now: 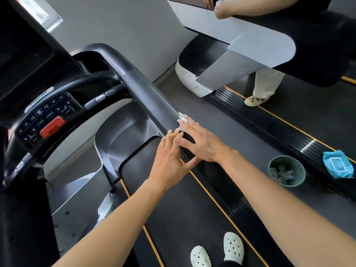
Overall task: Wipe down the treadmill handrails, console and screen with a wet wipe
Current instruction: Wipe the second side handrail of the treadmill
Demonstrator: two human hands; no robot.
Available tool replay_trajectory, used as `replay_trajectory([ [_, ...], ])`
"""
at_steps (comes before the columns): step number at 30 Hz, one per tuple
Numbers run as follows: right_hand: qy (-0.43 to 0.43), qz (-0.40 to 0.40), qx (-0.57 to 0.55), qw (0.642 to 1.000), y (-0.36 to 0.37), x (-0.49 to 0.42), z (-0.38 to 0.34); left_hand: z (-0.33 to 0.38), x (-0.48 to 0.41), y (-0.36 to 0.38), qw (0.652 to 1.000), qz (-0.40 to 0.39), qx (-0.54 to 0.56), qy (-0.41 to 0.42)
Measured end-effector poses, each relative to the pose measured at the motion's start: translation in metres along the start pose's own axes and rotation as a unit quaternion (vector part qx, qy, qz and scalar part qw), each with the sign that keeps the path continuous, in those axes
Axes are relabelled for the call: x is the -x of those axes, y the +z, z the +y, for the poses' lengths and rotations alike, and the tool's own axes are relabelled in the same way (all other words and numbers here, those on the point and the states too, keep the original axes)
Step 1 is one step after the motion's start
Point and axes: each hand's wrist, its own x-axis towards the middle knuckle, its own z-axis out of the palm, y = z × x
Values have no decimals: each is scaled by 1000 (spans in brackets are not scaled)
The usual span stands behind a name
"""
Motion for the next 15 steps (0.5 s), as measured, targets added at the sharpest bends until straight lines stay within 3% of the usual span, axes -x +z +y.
replay_trajectory([
  [7,-11,-3,2,1000,8,26,17,2,0,-4,999,-27,14,-27],
  [15,19,-19,-47,999,-8,-23,-1,8,-1,-6,999,-37,-21,-30],
])
